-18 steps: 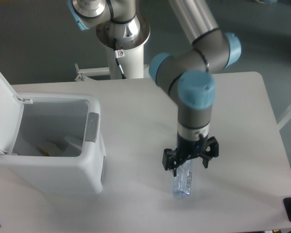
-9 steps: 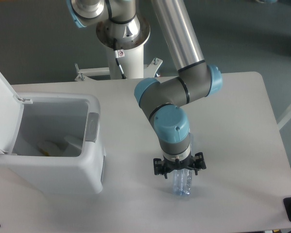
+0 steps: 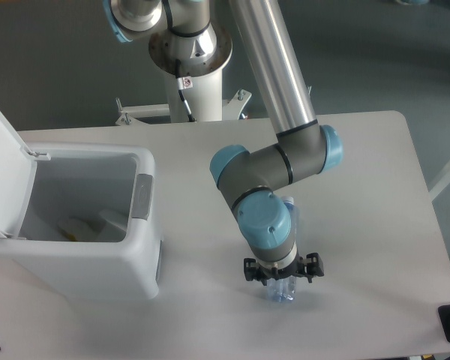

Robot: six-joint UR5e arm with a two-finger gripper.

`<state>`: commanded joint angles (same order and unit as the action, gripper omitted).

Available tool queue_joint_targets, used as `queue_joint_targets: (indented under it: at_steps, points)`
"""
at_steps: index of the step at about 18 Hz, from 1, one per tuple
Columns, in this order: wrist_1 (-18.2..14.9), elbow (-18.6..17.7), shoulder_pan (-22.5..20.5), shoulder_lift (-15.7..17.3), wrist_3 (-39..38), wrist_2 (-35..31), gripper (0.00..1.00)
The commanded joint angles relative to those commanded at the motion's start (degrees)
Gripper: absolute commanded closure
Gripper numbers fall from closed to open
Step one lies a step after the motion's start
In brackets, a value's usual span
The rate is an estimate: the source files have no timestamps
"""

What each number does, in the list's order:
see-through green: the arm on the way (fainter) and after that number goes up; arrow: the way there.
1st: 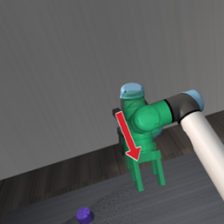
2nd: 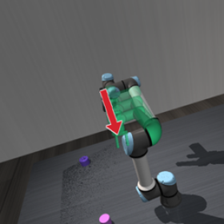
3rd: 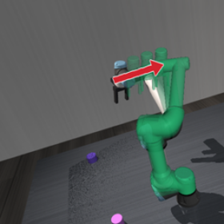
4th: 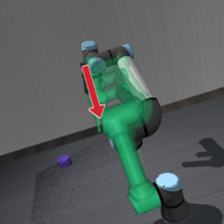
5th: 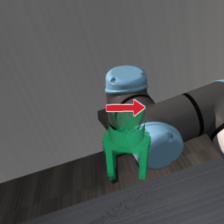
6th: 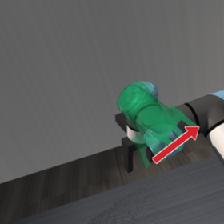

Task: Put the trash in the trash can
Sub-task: 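Lower the gripper and grasp the water bottle at its middle, then lift the bottle, carry it over the bin and release it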

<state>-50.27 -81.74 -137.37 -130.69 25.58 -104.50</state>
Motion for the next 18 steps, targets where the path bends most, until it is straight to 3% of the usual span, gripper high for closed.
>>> queue_joint_targets:
  at_steps: [1, 5, 6, 9, 12, 15, 18]
  points:
    - [-0.2, 0.1, 0.1, -0.1, 0.0, 0.0, 0.31]
    - [-0.4, 0.3, 0.6, 0.2, -0.1, 1.1, 0.83]
    - [-0.4, 0.4, 0.6, 0.3, -0.3, 1.8, 0.89]
    - [-0.4, 0.8, 0.6, 3.3, -1.9, 5.9, 0.91]
    - [-0.4, 2.6, -0.2, 8.0, -8.9, 15.1, 0.91]
    - [-0.1, 8.2, -2.6, 11.3, -20.4, 26.4, 0.91]
    - [1.8, 14.2, -4.9, 13.0, -26.4, 34.9, 0.90]
